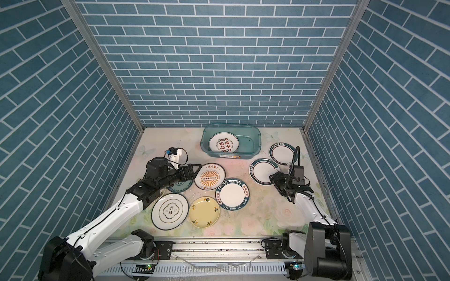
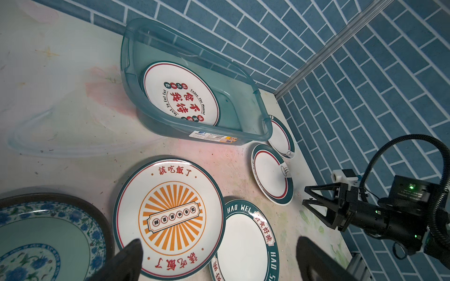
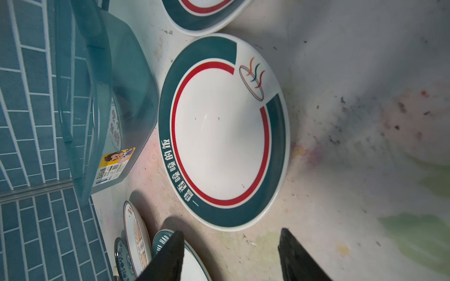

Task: Place the plates into the plastic bin on the countertop
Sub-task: Pick up the plate from the middle-right of the table.

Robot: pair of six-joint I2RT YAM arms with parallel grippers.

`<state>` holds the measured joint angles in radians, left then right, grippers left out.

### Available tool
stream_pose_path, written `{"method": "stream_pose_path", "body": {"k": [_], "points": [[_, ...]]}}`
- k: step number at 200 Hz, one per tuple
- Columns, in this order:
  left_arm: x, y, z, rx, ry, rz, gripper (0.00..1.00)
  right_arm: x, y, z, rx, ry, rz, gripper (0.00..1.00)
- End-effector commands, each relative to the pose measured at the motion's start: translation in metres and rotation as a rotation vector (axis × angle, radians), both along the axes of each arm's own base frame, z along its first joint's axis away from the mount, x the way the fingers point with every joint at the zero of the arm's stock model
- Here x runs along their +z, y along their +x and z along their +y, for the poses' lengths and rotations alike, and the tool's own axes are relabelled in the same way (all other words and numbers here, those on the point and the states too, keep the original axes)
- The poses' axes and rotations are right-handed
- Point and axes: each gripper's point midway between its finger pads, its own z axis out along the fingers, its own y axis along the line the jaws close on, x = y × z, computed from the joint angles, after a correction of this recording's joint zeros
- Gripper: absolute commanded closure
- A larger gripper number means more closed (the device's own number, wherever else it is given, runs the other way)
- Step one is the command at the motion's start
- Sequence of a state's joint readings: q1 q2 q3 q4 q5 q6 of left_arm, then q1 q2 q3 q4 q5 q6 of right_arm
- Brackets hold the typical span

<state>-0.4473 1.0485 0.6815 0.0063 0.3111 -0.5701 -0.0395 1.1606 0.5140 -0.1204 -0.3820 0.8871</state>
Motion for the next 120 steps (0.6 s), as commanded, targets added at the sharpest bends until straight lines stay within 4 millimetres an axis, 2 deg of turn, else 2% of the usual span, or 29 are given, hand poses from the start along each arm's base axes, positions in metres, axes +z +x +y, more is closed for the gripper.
{"method": "stream_pose_path", "body": {"k": [1, 28, 62, 96, 120], "points": [[0.019, 0.004, -0.012, -0.024, -0.04, -0.033, 0.0, 0.0, 0.01, -0.002, -0.045, 0.062, -0.039, 0.41], [0.019, 0.005, -0.024, -0.048, -0.063, -0.023, 0.0, -0.012, 0.015, -0.005, -0.082, 0.111, -0.052, 0.5], [0.014, 0.001, -0.038, -0.08, -0.122, 0.024, 0.0, -0.026, 0.02, -0.005, -0.094, 0.135, -0.049, 0.53], [0.007, -0.002, -0.042, -0.076, -0.119, 0.048, 0.01, -0.037, 0.029, -0.007, -0.107, 0.136, -0.058, 0.6], [0.005, -0.001, -0.044, -0.08, -0.114, 0.059, 0.0, -0.045, 0.033, -0.009, -0.123, 0.142, -0.052, 0.69]]}}
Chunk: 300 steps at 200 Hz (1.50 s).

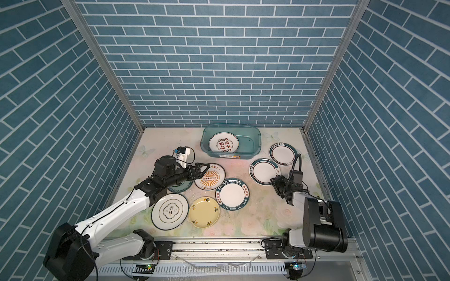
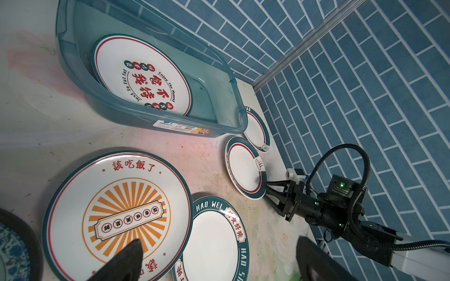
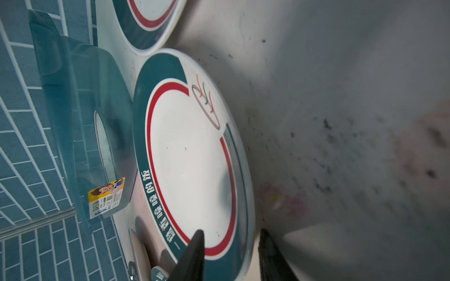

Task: Place the plates into the plastic bin on the countertop
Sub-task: Pick up the plate from the middle-right of the table.

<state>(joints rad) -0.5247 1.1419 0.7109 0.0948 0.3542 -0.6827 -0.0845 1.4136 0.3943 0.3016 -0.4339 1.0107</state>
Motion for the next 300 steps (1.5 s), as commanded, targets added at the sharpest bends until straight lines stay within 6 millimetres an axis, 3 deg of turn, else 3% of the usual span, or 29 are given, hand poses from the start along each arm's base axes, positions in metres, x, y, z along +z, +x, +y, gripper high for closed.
{"method": "stream_pose_path", "body": {"k": [1, 34, 77, 139, 163, 210, 300], "points": [[0.003, 0.001, -0.005, -0.008, -0.013, 0.0, 0.0, 0.003, 0.013, -0.002, -0.031, 0.026, -0.044, 0.7], [0.004, 0.001, -0.005, -0.004, -0.01, 0.001, 0.0, -0.005, 0.012, -0.006, -0.07, 0.031, -0.031, 0.88], [0.009, -0.001, -0.001, -0.002, 0.015, -0.008, 0.0, 0.001, 0.012, -0.008, -0.101, 0.044, -0.068, 1.0], [0.0, 0.002, -0.01, -0.009, 0.018, 0.016, 0.01, 0.021, 0.005, -0.005, -0.081, 0.045, -0.1, 1.0], [0.0, 0.003, -0.02, -0.034, 0.017, 0.02, 0.0, 0.037, -0.005, -0.011, -0.083, -0.02, -0.118, 1.0], [0.004, 0.006, -0.034, -0.06, 0.02, 0.007, 0.01, 0.086, -0.015, -0.013, -0.038, -0.103, -0.201, 1.0], [0.011, 0.013, -0.091, -0.185, -0.006, 0.003, 0.04, 0.153, -0.027, 0.037, 0.196, 0.037, -0.364, 1.0]]}}
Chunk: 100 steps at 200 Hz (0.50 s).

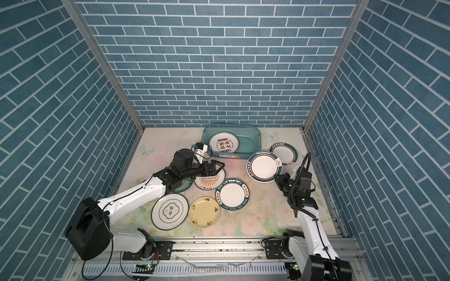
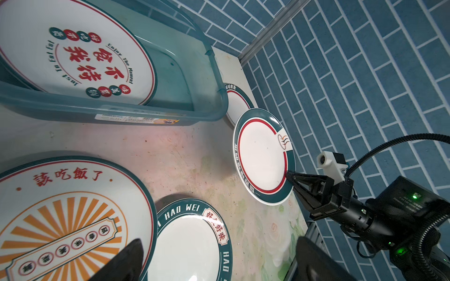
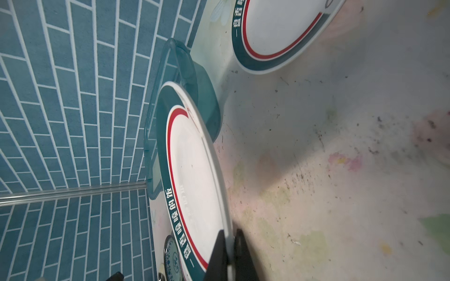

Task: Place the plates into the plastic bin on the countertop
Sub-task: Pick up the plate from the middle-right of the table, then place the plate in the plastic bin.

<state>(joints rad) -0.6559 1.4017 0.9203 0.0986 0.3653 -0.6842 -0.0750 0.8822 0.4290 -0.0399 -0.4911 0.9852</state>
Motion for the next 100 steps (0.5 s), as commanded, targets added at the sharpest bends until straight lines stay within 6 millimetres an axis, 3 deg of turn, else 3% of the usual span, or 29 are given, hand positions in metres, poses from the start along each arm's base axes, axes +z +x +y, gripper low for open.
{"method": "stream_pose_path", "body": {"k": [1, 16, 28, 51, 100], "points": [[0.014, 0.002, -0.018, -0.045, -0.031, -0.037, 0.04, 0.045, 0.003, 0.024, 0.134, 0.025, -0.127, 1.0], [0.014, 0.002, -0.027, -0.065, -0.042, -0.036, 0.07, 0.052, 0.003, 0.035, 0.178, 0.033, -0.144, 1.0], [0.016, 0.0, -0.036, -0.087, -0.048, -0.035, 0.17, 0.055, 0.003, 0.044, 0.208, 0.037, -0.153, 1.0], [0.016, -0.003, -0.048, -0.137, -0.046, -0.011, 0.25, 0.06, 0.005, 0.062, 0.264, 0.051, -0.174, 1.0], [0.015, -0.003, -0.049, -0.137, -0.034, -0.014, 0.35, 0.074, 0.01, 0.09, 0.335, 0.145, -0.235, 1.0]]}}
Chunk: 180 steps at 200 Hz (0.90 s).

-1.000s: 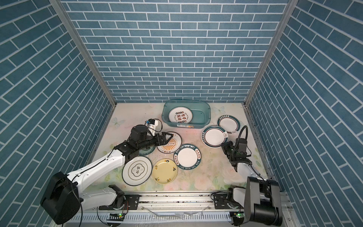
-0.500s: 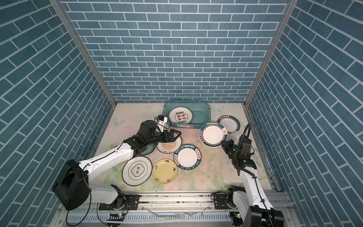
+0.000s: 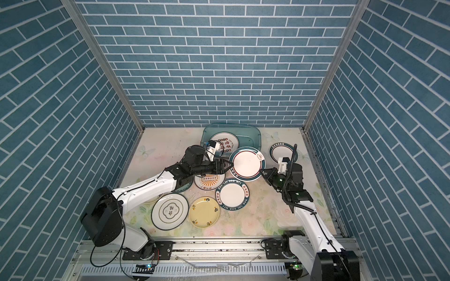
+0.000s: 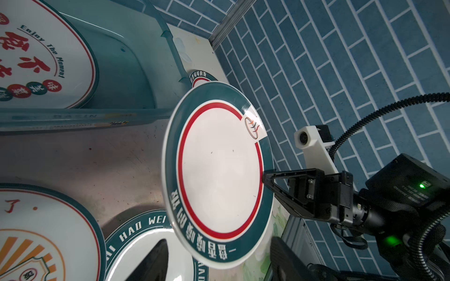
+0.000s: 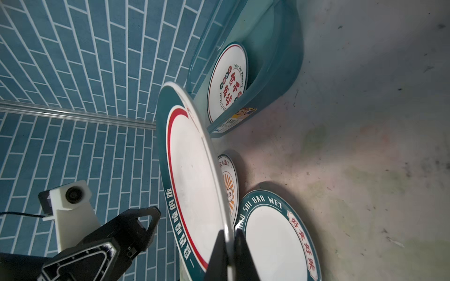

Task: Place the plates into the plastic bin on the countertop
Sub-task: Place the plate in the plastic bin.

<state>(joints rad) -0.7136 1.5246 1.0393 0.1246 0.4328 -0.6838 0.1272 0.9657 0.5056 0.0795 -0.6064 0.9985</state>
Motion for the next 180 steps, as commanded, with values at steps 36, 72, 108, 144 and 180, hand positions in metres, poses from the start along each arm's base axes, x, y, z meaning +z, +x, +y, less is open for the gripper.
{"method": "stream_pose_path", "body": {"k": [36, 72, 108, 144, 180], "points": [[0.004, -0.002, -0.001, -0.015, 0.013, -0.019, 0.38, 0.038, 0.01, 0.017, 0.047, 0.109, -0.121, 1.0], [0.002, -0.001, 0.001, -0.01, 0.033, -0.023, 0.38, 0.04, 0.009, 0.018, 0.05, 0.11, -0.127, 1.0], [0.002, 0.004, 0.003, 0.012, 0.049, -0.042, 0.4, 0.043, 0.008, 0.018, 0.056, 0.115, -0.13, 1.0], [0.004, 0.013, 0.0, 0.03, 0.047, -0.063, 0.47, 0.041, 0.006, 0.02, 0.068, 0.121, -0.122, 1.0], [0.003, 0.017, -0.006, 0.02, 0.047, -0.056, 0.59, 0.04, 0.004, 0.021, 0.075, 0.123, -0.122, 1.0]]}}
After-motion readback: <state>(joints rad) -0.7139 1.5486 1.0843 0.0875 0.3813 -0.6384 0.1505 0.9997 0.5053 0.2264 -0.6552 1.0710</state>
